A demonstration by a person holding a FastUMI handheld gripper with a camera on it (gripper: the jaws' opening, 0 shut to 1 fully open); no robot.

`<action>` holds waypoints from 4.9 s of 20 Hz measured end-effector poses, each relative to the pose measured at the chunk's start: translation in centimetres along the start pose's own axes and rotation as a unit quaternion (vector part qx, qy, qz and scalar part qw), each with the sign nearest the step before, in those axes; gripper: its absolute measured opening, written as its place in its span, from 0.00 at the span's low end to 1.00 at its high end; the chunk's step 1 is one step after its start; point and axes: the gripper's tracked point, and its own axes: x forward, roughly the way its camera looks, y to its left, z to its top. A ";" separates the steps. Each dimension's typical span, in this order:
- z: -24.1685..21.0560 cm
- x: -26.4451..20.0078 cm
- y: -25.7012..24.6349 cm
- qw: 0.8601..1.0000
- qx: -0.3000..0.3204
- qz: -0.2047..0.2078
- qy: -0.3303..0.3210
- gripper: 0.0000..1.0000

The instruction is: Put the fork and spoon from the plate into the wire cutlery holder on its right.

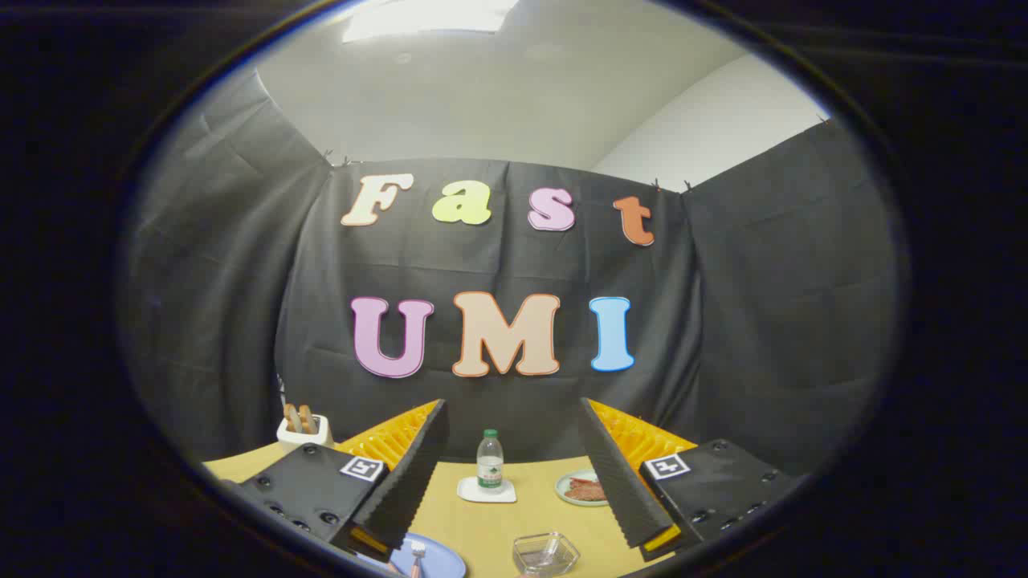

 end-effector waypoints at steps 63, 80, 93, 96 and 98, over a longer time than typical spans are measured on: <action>-35.6 -8.9 10.6 0.829 -0.105 0.189 0.515 1.00; -38.3 -11.4 10.9 0.765 -0.152 0.217 0.587 0.21; -35.4 -10.7 9.5 0.743 -0.157 0.237 0.606 0.11; -33.0 -9.8 8.7 0.740 -0.153 0.249 0.606 0.11; -31.4 -9.0 7.8 0.741 -0.153 0.253 0.602 0.11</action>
